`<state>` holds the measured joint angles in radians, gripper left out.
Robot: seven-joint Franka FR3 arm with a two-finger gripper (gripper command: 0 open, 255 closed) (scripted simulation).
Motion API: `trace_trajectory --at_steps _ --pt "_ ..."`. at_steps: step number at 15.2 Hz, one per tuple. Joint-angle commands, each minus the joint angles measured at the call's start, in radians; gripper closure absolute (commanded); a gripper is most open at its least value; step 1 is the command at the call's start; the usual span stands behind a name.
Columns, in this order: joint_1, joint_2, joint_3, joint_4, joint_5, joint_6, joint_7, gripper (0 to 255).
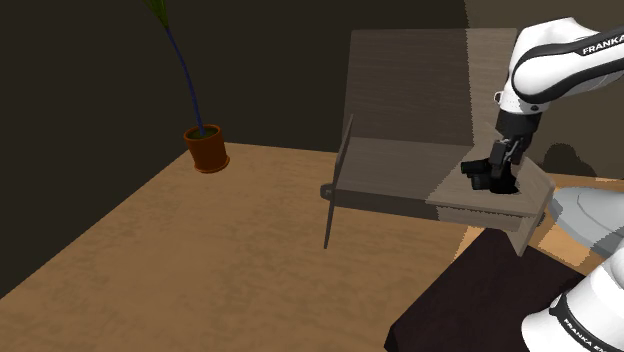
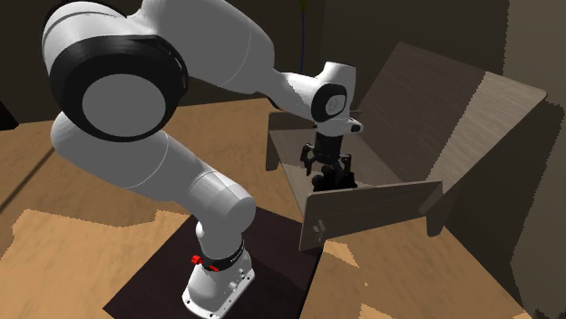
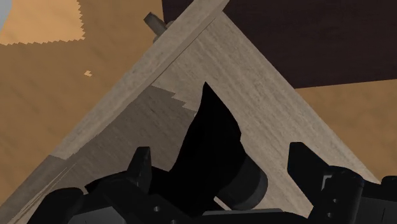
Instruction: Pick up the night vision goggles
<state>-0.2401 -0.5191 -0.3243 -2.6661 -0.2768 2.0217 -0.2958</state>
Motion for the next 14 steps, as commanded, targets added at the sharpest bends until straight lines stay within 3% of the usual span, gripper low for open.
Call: trace_trajectory --at_steps 1,3,4,14 --pt "0.0 0.02 -0.006 -0.022 -0.004 0.042 0.003 0" --pt "0.0 0.02 -0.006 -0.022 -0.004 0.042 0.003 0" --pt "0.0 0.021 -0.007 -0.022 -0.004 0.043 0.003 255" --pt "0.0 0.011 -0.004 -0.014 -0.002 0.026 0.002 255"
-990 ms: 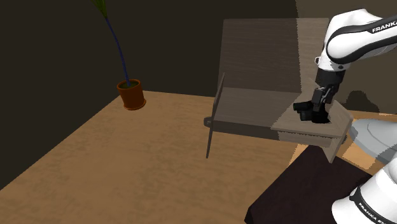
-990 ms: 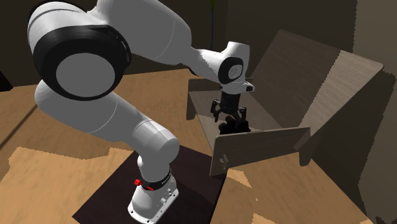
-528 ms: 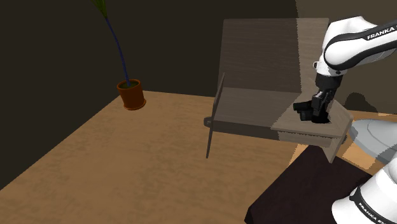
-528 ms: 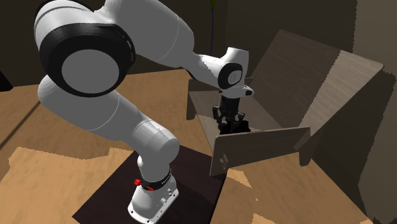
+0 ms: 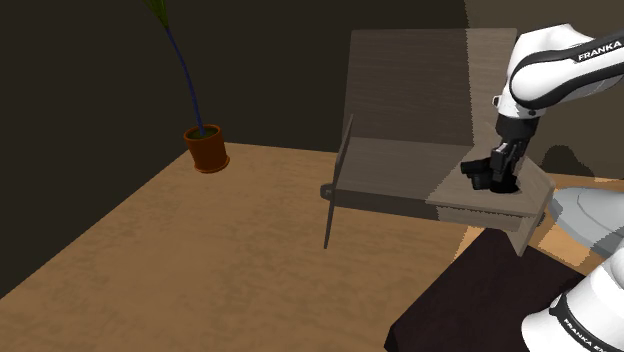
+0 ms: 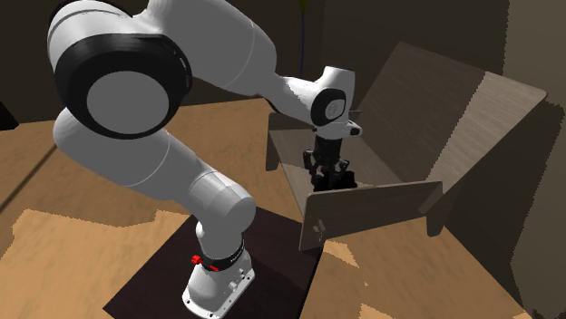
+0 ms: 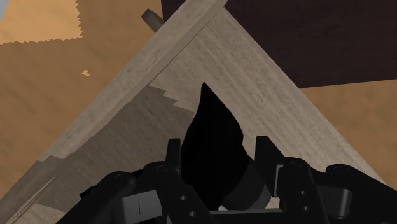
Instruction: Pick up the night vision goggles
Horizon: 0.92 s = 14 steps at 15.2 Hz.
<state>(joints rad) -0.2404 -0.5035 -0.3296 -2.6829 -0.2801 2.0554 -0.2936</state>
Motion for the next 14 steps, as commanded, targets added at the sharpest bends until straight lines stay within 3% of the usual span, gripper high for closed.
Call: trace_trajectory --at_steps 1,14 --pt "0.0 -0.012 0.004 0.011 0.003 -0.024 -0.001 255" --pt "0.005 -0.088 0.037 0.136 0.026 -0.225 -0.014 255"
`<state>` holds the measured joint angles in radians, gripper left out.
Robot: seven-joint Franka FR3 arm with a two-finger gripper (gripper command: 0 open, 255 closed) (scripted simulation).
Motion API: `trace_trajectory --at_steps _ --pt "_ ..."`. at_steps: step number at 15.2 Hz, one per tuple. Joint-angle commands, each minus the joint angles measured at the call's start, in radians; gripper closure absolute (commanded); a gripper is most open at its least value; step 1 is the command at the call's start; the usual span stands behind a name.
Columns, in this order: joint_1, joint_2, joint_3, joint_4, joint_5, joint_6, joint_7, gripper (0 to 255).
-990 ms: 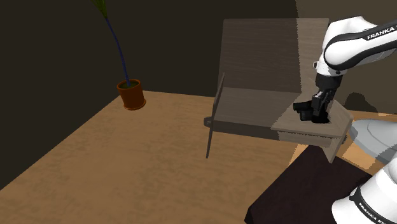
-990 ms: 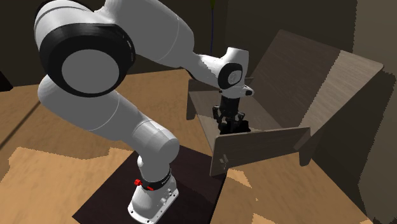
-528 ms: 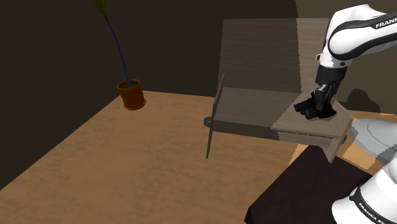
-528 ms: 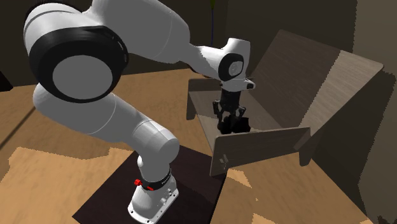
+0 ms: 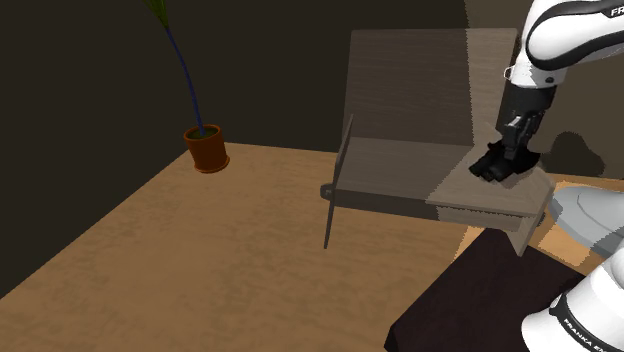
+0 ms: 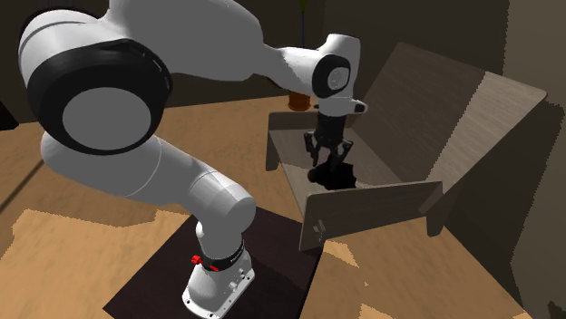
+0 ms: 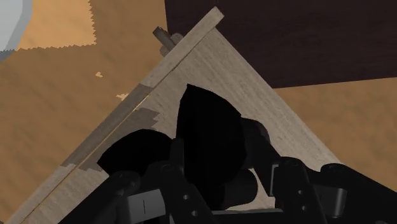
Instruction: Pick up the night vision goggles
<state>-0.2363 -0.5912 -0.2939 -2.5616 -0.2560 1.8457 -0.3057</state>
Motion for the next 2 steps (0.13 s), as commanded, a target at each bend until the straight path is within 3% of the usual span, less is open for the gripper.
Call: trace_trajectory --at_steps 1,2 --pt "0.001 -0.002 0.002 0.017 0.002 -0.018 -0.002 255" --pt "0.001 -0.001 0.002 0.017 0.002 -0.018 -0.002 255"
